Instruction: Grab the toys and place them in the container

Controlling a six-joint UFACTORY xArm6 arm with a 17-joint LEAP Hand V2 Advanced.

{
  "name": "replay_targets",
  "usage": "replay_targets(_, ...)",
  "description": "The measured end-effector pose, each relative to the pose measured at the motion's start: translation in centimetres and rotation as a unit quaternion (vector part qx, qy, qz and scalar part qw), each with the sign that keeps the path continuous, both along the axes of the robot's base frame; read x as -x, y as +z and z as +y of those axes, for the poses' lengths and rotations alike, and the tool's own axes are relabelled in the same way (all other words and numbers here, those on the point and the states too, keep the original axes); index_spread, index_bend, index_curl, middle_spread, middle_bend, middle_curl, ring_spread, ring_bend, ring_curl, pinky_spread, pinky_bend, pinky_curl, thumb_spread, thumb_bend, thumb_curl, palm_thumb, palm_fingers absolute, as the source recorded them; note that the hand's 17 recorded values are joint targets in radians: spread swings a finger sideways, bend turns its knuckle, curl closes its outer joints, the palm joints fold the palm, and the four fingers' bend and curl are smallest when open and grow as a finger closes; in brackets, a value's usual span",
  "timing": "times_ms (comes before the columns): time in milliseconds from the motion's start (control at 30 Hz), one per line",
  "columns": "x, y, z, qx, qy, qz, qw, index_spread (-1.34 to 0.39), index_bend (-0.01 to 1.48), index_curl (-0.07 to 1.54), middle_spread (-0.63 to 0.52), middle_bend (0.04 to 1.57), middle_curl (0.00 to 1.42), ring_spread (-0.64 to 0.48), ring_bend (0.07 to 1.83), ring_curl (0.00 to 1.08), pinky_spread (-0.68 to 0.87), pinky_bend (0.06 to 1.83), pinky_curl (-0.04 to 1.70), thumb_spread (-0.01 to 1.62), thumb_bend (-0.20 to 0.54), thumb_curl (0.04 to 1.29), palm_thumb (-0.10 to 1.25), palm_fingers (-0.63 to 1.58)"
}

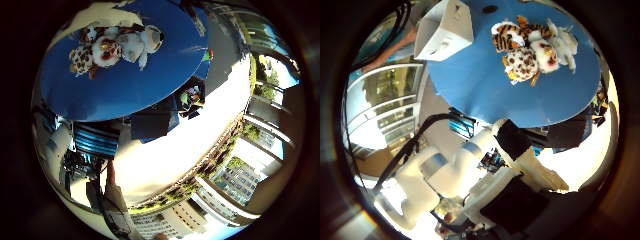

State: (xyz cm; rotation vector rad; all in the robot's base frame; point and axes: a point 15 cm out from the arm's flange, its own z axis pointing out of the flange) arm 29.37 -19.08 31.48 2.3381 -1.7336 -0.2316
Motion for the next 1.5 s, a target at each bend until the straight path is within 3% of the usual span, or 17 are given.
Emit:
replay_targets(133,-2.0,2.3,-1.0,0.012,-0.01,-0.028,1.0,-0.09,0.17,0.29,0.07,0.18,0.33,0.27,0.4,0.32,0.46,0.66,0.1,1.24,-0.015,0.32,0.49,0.17)
replay_targets(400,-7.2,3.0,3.2,0.009,0.038,-0.036,0.999,-0.09,0.17,0.29,0.06,0.18,0.33,0.27,0.4,0.32,0.46,0.65,0.11,1.23,-0.017,0.33,0.54,0.18)
replay_targets(633,-10.7,0.3,4.5,-0.001,0.032,-0.013,0.999,-0.09,0.17,0.28,0.04,0.19,0.34,0.27,0.41,0.32,0.46,0.63,0.11,1.22,-0.023,0.33,0.54,0.21)
replay_targets(933,-15.6,-7.0,5.1,-0.011,0.022,0.045,0.999,-0.07,0.17,0.28,0.03,0.19,0.36,0.26,0.43,0.33,0.42,0.56,0.1,1.19,-0.025,0.34,0.55,0.23)
replay_targets(1167,-15.8,-12.1,4.8,-0.012,0.011,0.093,0.996,-0.06,0.16,0.27,0.02,0.19,0.36,0.26,0.42,0.33,0.4,0.54,0.1,1.16,-0.027,0.34,0.57,0.23)
replay_targets(1400,-15.3,-15.4,5.2,0.037,0.058,0.153,0.986,-0.05,0.15,0.26,0.05,0.19,0.36,0.25,0.41,0.33,0.4,0.54,0.12,1.12,-0.029,0.34,0.58,0.19)
replay_targets(1500,-14.6,-16.0,5.6,0.052,0.073,0.18,0.98,-0.03,0.15,0.25,0.04,0.23,0.38,0.25,0.47,0.33,0.4,0.55,0.11,1.1,-0.029,0.34,0.58,0.34)
